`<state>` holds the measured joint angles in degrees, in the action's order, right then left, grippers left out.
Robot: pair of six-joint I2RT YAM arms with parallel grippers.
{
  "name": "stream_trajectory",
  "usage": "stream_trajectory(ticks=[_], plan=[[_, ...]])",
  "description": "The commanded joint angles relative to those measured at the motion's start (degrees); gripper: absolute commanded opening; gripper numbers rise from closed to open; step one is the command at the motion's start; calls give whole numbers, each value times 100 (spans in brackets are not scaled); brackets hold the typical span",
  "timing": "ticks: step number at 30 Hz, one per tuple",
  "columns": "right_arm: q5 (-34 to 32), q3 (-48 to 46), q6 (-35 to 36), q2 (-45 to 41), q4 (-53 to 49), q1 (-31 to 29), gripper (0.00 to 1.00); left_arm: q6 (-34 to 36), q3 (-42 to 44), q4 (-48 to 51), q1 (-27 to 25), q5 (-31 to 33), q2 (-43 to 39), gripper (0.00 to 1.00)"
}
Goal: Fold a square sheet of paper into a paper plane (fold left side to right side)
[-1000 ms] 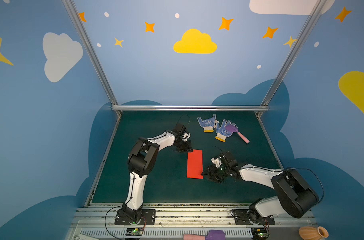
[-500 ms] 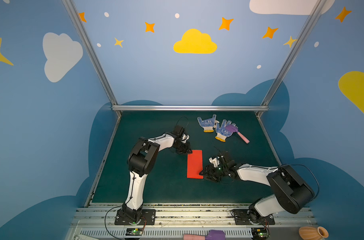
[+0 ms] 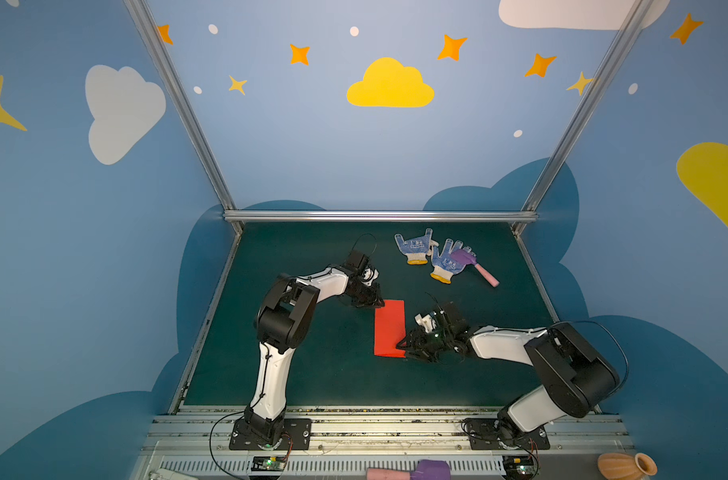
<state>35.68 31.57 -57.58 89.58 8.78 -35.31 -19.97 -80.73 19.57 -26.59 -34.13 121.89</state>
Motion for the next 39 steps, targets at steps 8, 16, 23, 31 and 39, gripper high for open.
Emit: stream_trajectory(ticks=[8, 16, 23, 31, 39], plan=[[-61, 607, 497, 313, -176, 99, 48, 79, 128, 110, -44, 233, 238, 17], [-82, 960, 865, 481, -518, 342, 48, 85, 110, 136, -39, 209, 231, 16], [68, 927, 971, 517, -550, 413, 45, 87, 110, 129, -39, 187, 221, 16], [249, 740, 880, 458, -388, 379, 22, 71, 119, 125, -50, 178, 218, 16], [266, 795, 804, 684, -254, 384, 3, 28, 59, 137, -48, 114, -16, 19]])
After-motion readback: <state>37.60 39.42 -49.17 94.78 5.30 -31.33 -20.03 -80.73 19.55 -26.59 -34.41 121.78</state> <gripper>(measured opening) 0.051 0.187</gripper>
